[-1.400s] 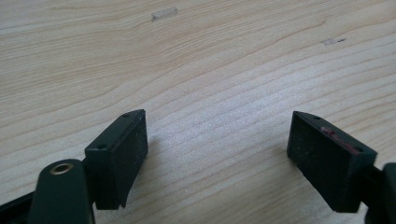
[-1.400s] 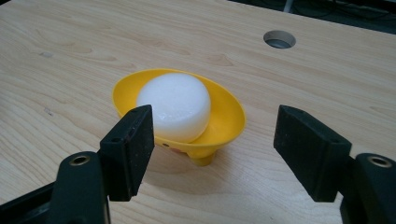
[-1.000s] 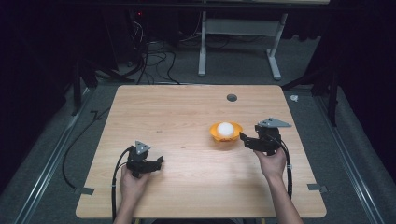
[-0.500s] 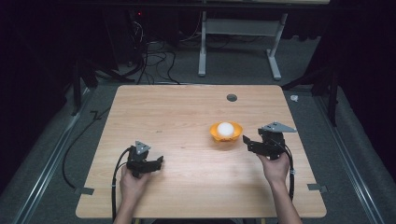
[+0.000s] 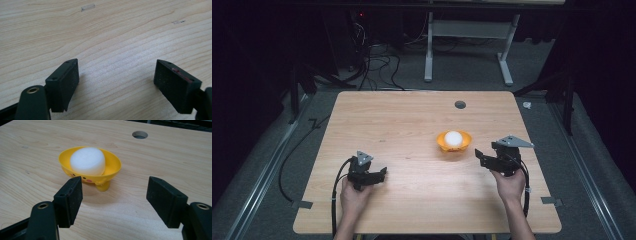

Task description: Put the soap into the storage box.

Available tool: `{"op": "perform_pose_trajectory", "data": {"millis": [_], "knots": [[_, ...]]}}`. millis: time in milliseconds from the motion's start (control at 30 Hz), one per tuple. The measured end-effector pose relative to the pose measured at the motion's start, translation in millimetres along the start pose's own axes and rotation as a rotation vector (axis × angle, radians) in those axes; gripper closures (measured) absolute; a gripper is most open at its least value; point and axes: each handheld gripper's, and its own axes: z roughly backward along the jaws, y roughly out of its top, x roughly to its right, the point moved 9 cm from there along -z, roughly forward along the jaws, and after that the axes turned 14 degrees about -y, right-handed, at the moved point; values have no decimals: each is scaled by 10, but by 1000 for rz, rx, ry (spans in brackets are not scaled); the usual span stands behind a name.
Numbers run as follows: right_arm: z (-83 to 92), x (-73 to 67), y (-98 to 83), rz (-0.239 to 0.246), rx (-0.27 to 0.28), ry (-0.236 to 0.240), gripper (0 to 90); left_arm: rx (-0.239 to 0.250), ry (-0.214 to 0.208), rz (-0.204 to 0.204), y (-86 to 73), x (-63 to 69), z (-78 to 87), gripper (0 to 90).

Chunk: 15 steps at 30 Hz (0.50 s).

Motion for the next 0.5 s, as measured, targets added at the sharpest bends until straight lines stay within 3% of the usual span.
{"op": "perform_pose_trajectory", "data": {"millis": [500], "knots": [[86,-55,-85,-8,8,14,297,0,0,0,0,0,0,209]]}}
